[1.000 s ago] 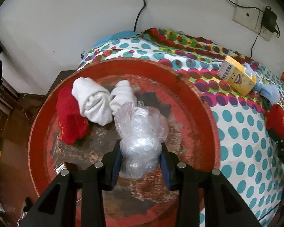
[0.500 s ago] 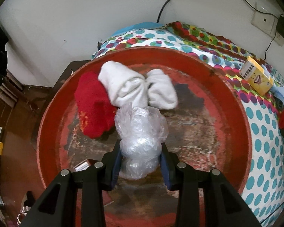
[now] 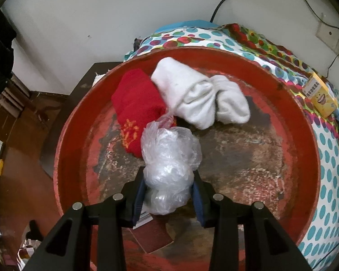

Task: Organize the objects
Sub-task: 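Carry the clear plastic bag with the left gripper onto the tray and release, then carry the red pouch with the right gripper onto the tray and release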

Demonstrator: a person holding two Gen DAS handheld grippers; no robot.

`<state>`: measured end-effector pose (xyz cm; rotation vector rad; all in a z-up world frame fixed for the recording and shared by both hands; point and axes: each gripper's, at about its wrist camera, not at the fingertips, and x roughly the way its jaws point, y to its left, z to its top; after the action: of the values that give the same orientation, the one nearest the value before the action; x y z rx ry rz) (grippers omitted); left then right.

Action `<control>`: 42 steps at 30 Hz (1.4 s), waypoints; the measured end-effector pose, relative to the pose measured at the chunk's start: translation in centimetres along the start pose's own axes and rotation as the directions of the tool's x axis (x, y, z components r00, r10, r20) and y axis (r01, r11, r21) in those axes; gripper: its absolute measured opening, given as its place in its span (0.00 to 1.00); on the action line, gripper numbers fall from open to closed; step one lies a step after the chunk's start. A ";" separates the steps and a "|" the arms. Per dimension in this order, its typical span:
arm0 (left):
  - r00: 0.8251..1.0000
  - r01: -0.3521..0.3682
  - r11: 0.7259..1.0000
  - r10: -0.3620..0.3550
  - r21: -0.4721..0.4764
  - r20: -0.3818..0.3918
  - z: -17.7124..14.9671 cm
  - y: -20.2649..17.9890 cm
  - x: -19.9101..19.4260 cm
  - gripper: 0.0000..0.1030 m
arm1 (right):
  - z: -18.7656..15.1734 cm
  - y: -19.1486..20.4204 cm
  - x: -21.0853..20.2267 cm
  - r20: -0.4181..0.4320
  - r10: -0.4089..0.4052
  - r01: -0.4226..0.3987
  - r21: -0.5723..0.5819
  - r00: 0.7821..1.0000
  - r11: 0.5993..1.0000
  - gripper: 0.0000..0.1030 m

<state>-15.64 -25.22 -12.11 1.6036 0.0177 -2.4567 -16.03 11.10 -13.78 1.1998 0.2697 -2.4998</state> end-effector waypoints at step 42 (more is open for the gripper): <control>0.990 0.118 0.992 -0.114 -0.051 0.078 2.7 -2.0 -8.9 0.49 | 0.1 0.6 0.1 0.000 -0.009 0.009 -0.001 1.000 1.000 0.46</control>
<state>-15.03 -22.10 -3.15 1.5271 0.1707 -2.5780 -15.93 10.55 -13.77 1.2013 0.2767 -2.5065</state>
